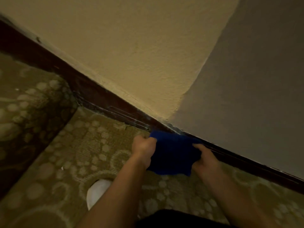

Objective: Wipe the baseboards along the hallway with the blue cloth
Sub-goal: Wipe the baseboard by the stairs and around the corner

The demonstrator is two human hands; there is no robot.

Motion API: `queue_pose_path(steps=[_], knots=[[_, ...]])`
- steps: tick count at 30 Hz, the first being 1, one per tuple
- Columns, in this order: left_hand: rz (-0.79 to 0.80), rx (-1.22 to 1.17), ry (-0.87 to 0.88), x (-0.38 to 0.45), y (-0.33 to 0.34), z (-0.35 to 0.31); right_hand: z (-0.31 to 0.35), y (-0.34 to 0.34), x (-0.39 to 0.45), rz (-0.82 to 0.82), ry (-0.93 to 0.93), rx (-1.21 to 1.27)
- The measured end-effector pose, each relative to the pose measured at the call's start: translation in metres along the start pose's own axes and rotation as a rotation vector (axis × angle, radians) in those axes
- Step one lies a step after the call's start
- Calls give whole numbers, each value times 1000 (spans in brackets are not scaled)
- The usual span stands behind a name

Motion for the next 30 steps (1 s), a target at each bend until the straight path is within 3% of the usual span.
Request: queue_pose_path(steps=[6, 9, 13, 16, 19, 21, 25, 27, 30], knots=[[158, 1, 15, 66, 3, 15, -41, -15, 53, -108, -81, 145], [169, -67, -19, 80, 12, 28, -50, -8, 60, -108, -80, 145], [76, -241, 7, 81, -1, 26, -41, 23, 69, -289, -96, 10], [-191, -530, 41, 87, -22, 22, -49, 62, 74, -189, -59, -123], [-332, -495, 90, 93, -23, 18, -47, 74, 77, -129, -38, -80], [-330, -346, 104, 95, -17, 19, -44, 55, 78, -146, -71, -18], [-151, -161, 12, 90, -14, 17, -53, 22, 80, -284, -133, -11], [-110, -262, -15, 87, -36, 11, -59, 39, 85, -240, -101, -9], [-174, -553, 47, 102, -89, -1, -67, 98, 94, -107, -13, -20]])
Point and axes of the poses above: each hand's wrist, its own x-axis towards the middle knuckle, its own y-axis out of the palm, z = x × y, the point moved 2 cm from there along x, towards the middle knuckle, and after that the axes turned 15 degrees about z, right-handed, at the moved point
